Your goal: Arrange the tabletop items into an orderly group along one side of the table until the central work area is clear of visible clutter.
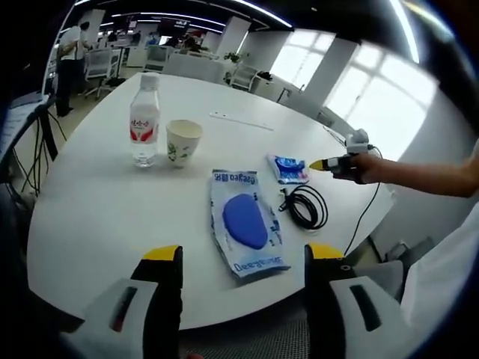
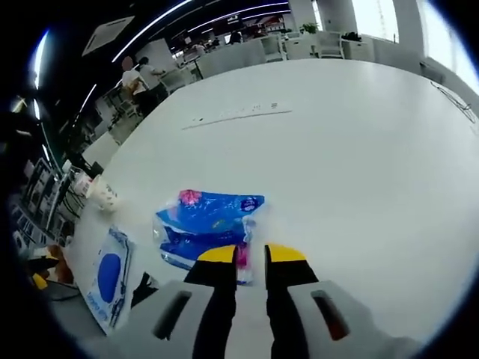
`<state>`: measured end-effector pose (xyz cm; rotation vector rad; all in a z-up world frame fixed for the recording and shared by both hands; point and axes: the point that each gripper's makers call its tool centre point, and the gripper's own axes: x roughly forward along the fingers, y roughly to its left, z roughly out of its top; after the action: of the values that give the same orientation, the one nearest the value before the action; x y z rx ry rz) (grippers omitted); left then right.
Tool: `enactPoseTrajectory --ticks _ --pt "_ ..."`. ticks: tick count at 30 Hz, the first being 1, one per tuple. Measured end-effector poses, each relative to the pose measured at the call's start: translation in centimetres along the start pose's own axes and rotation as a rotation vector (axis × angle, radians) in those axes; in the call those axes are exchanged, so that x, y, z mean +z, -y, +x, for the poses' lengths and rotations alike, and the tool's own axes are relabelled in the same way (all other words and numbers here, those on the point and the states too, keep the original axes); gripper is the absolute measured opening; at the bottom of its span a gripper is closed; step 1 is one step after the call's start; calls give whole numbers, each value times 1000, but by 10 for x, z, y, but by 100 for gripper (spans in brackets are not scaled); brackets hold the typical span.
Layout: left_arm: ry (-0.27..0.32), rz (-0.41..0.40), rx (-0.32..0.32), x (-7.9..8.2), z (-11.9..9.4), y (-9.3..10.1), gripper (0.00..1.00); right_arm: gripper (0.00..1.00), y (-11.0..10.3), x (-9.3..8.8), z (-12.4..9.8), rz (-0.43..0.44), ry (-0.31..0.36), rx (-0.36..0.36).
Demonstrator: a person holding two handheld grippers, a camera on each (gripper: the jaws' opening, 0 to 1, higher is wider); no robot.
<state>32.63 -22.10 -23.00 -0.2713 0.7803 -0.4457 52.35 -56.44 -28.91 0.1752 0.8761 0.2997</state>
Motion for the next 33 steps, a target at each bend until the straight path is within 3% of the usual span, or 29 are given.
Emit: enactPoseTrajectory --ticks 19,29,33 --pt "13 3 11 0 -5 -4 68 13 -43 12 2 -165 -6 76" --pt "28 -14 21 0 -7 -8 68 12 -86 5 9 -269 -36 148" --pt "31 -18 21 0 -7 -8 68 12 -113 -5 14 -365 -73 207"
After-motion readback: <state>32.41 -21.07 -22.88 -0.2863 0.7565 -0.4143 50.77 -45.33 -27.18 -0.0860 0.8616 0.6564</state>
